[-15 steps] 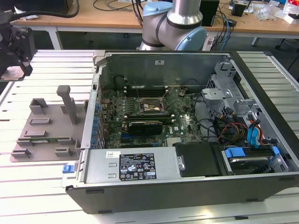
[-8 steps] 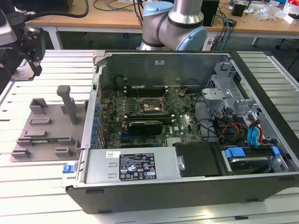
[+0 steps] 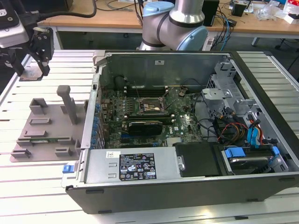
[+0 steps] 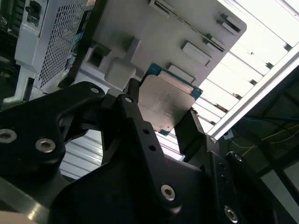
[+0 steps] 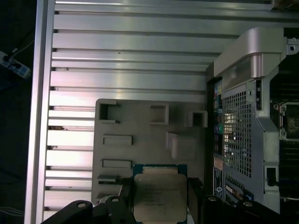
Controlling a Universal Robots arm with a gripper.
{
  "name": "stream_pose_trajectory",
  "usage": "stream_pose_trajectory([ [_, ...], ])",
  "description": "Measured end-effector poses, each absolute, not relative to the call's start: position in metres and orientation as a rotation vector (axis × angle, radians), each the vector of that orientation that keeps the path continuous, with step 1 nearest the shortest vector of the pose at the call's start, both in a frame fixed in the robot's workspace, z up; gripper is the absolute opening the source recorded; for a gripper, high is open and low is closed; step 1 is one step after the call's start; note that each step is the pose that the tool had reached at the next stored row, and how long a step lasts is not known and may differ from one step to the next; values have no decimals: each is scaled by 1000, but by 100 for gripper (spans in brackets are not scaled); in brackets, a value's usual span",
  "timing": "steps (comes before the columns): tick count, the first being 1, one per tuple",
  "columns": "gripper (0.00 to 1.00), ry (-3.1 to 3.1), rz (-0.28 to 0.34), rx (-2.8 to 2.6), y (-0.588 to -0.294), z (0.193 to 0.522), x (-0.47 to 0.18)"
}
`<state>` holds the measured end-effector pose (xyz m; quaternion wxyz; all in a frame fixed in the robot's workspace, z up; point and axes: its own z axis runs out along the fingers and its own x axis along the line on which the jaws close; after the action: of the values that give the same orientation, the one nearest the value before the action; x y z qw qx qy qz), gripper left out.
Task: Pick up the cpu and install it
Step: 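Pick up the cpu and move it towards the insertion slot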
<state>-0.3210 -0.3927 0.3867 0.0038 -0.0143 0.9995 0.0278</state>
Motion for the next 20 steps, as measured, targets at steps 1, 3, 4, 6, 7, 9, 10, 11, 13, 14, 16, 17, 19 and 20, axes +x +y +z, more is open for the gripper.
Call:
stream_pose_trajectory([
  [1,55,3133,87,-45,-393,387,-320],
  [3,55,3133,87,-45,-393,387,-311],
  [4,55,3133,87,-45,-393,387,-309],
  [6,55,3133,87,-45,-393,387,-303],
  [7,55,3133,87,-45,-393,387,-301],
  [9,55,3133,87,-45,-393,387,-290],
  [10,55,3133,87,-45,-393,387,-286],
  [11,55,3133,87,-45,-393,387,-283],
  [13,55,3133,87,-45,-393,387,-277],
  [14,55,3133,87,-45,-393,387,-275],
  [16,55,3133,87,-45,-393,387,-268],
  [17,55,3133,87,-45,-393,387,-266],
  [19,55,3133,87,-45,-393,387,-259],
  [20,55,3133,87,-45,-393,387,-256],
])
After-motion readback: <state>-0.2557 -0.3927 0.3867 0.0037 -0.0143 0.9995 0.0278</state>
